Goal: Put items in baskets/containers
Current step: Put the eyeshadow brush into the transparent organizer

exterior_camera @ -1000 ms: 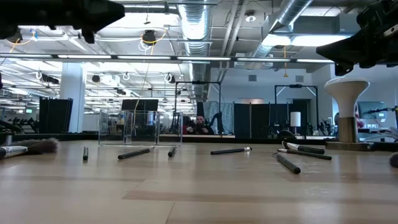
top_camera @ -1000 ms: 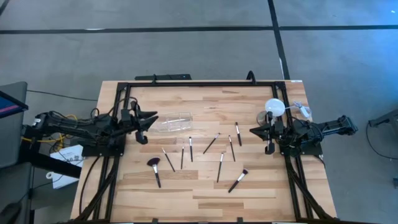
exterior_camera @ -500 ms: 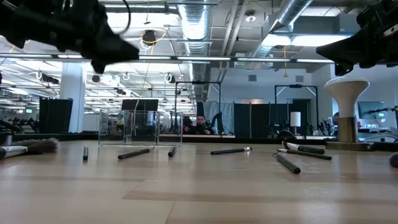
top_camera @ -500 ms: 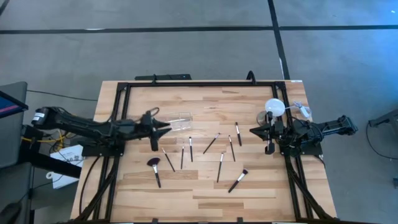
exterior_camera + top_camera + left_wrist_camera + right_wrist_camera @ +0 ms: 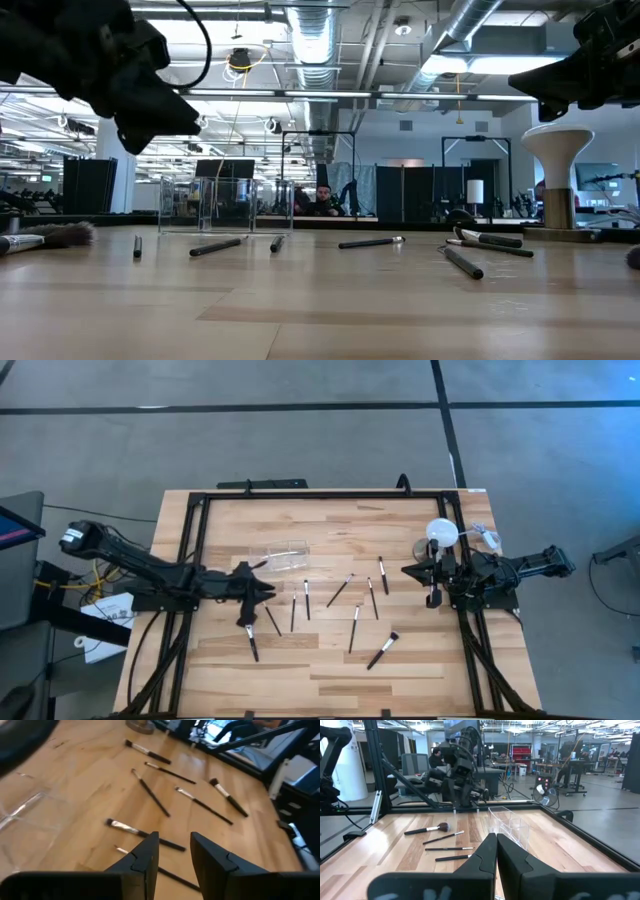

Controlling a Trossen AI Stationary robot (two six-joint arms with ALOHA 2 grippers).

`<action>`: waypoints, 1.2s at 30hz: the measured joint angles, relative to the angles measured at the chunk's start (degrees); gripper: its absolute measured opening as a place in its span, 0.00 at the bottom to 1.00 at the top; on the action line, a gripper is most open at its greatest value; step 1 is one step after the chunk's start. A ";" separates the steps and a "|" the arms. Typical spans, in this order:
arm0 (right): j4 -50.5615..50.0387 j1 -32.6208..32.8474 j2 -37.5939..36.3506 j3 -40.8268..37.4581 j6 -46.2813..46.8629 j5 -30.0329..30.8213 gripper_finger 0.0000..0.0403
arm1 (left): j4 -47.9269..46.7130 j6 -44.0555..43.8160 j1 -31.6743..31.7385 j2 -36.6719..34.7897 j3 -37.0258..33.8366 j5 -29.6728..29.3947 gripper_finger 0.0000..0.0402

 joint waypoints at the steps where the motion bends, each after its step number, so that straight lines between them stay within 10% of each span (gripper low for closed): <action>1: 0.01 0.00 0.00 0.00 0.00 -0.01 0.01 | -0.04 -0.86 -0.45 -0.30 0.00 0.00 0.27; 36: 0.02 0.00 0.00 -0.01 0.00 0.01 0.01 | -6.88 -3.81 -1.28 -8.74 0.00 3.36 0.27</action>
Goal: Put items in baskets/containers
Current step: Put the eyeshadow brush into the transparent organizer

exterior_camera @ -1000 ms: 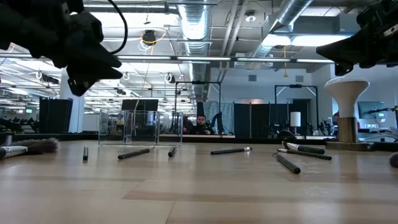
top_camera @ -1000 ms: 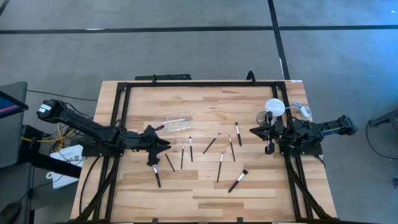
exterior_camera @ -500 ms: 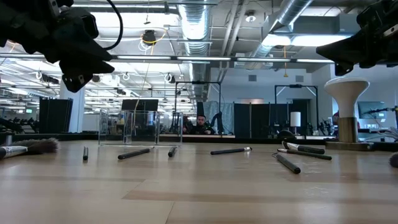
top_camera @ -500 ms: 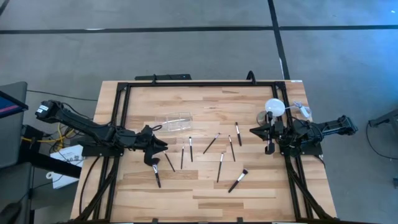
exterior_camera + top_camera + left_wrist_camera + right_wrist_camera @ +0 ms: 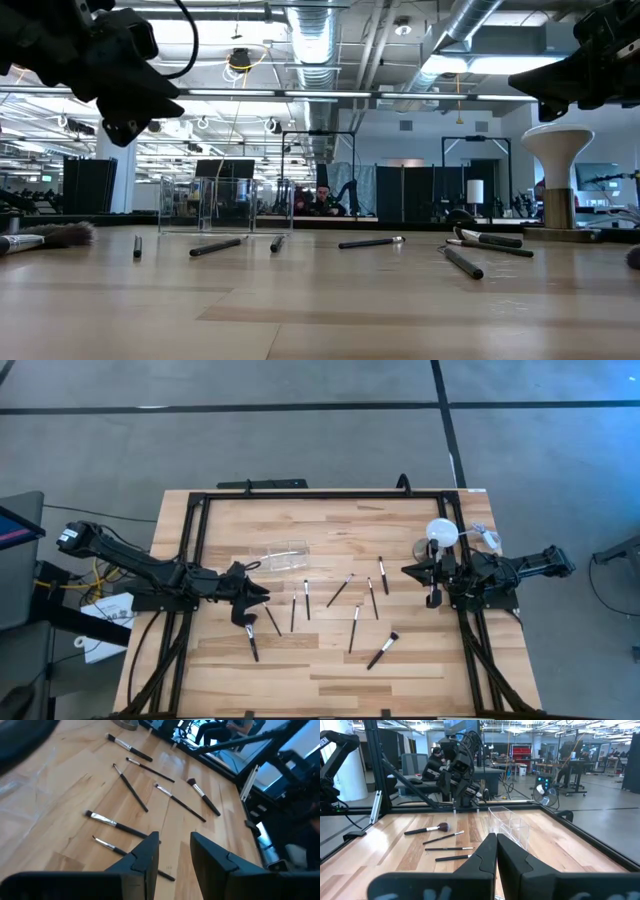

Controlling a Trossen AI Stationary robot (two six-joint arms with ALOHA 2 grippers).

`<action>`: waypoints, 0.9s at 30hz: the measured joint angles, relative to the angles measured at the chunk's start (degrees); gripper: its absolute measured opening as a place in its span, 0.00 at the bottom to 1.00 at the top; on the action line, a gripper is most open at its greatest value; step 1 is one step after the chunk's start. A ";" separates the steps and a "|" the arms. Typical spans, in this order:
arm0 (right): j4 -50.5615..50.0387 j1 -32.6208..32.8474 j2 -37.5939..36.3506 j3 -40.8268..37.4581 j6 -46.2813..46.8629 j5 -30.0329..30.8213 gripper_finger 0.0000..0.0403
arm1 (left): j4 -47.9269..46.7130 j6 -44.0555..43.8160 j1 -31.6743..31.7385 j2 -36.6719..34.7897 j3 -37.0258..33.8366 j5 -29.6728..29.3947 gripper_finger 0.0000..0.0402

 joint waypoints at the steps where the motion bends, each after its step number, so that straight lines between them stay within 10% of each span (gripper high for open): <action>1: -0.01 0.00 0.02 -0.01 -0.01 0.00 0.01 | -0.01 0.88 0.00 0.01 0.00 -0.02 0.27; 27: 28.21 -0.11 0.02 -0.06 -10.08 0.04 0.01 | 0.01 1.35 0.02 0.02 0.00 -3.43 0.27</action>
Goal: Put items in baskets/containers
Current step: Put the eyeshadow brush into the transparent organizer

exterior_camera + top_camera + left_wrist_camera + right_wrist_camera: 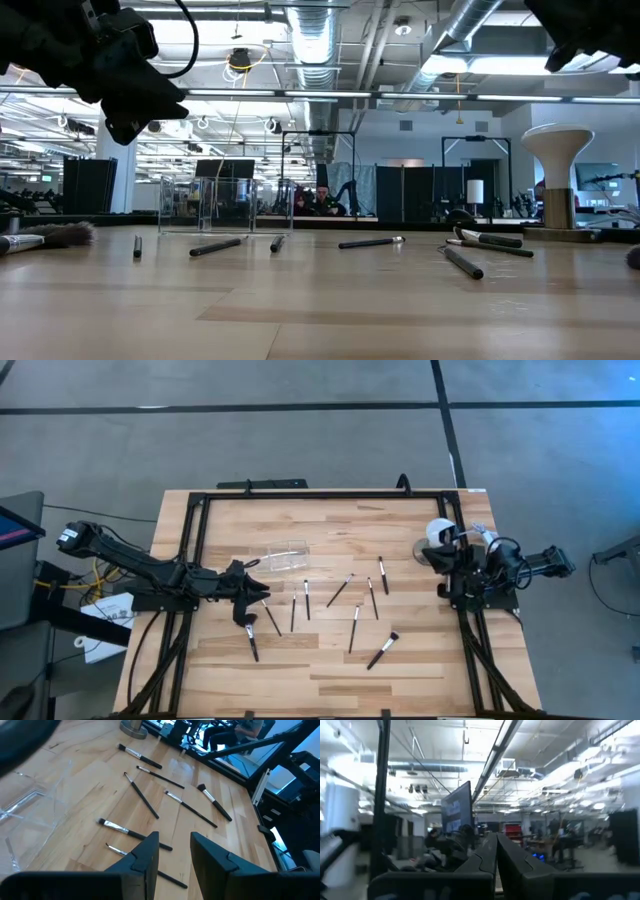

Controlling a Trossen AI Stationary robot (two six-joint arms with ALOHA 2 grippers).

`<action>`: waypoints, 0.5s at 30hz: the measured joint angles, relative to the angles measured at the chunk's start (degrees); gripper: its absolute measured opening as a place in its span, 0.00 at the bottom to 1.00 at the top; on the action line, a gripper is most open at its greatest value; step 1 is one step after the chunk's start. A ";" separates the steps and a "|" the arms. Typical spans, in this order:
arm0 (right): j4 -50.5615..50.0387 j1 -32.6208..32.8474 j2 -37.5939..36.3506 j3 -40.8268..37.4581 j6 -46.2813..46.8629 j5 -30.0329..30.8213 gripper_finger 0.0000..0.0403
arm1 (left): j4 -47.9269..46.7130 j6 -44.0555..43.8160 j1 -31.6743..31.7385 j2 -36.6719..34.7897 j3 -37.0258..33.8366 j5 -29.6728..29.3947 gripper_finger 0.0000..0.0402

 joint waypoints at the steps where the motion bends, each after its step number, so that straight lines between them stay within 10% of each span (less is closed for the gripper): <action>1: -0.16 0.00 0.00 0.00 -1.94 0.00 0.01 | 0.00 0.00 0.00 0.00 0.00 0.00 0.27; 15: -0.05 0.09 14.84 7.51 5.80 -0.18 0.14 | 4.35 0.02 3.60 0.00 0.00 -5.80 0.27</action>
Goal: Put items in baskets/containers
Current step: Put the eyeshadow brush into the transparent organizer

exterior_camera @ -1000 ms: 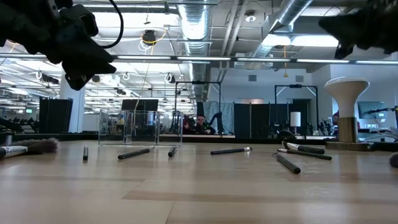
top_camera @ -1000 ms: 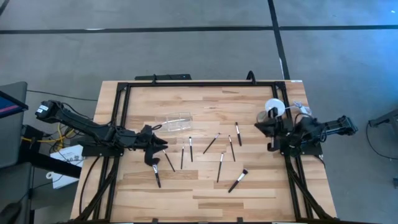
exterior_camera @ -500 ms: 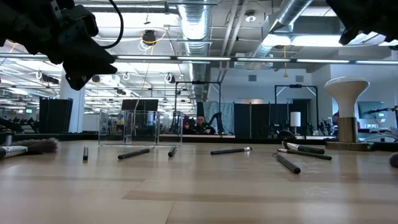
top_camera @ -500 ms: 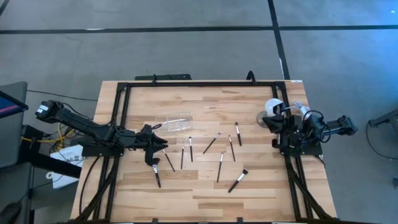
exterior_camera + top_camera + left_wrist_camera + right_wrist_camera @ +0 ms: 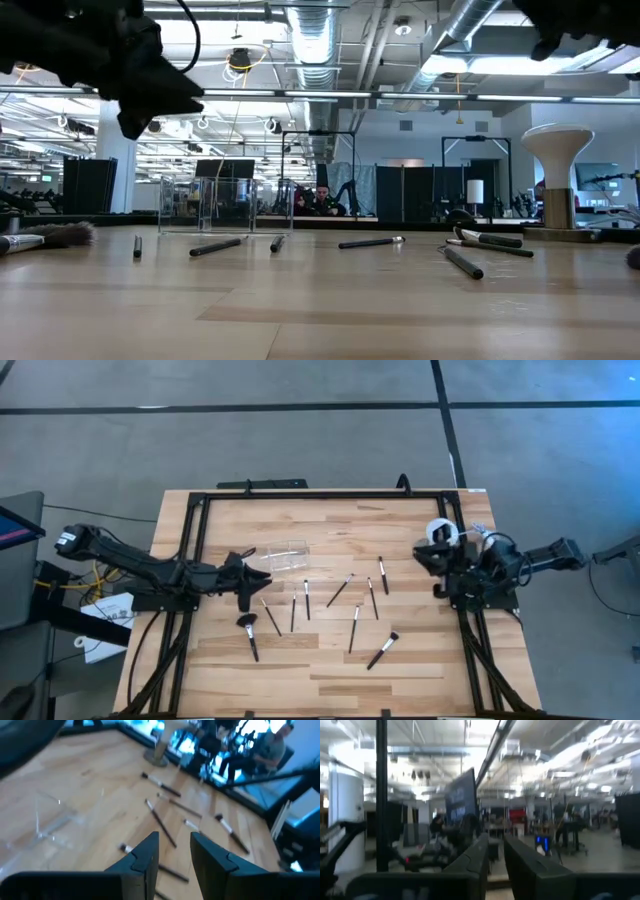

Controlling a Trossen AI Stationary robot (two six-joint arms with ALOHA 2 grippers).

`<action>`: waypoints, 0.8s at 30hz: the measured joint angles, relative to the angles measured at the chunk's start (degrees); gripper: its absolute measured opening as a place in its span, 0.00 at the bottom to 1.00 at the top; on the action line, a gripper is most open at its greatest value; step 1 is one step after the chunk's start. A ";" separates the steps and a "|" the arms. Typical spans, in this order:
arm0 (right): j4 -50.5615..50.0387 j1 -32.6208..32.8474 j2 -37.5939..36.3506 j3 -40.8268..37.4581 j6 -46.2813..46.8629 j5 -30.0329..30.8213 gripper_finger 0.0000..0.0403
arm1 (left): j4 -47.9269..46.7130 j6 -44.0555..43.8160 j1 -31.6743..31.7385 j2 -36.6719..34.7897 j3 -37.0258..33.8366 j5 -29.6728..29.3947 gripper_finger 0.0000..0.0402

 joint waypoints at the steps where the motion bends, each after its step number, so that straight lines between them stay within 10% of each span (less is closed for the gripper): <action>1: -0.02 -0.05 2.30 0.82 0.23 0.01 0.15 | 1.00 0.02 0.58 0.00 0.00 0.00 0.27; 24: -35.20 -3.83 38.89 25.57 12.56 0.01 0.20 | 4.30 7.74 3.81 0.00 0.02 3.24 0.27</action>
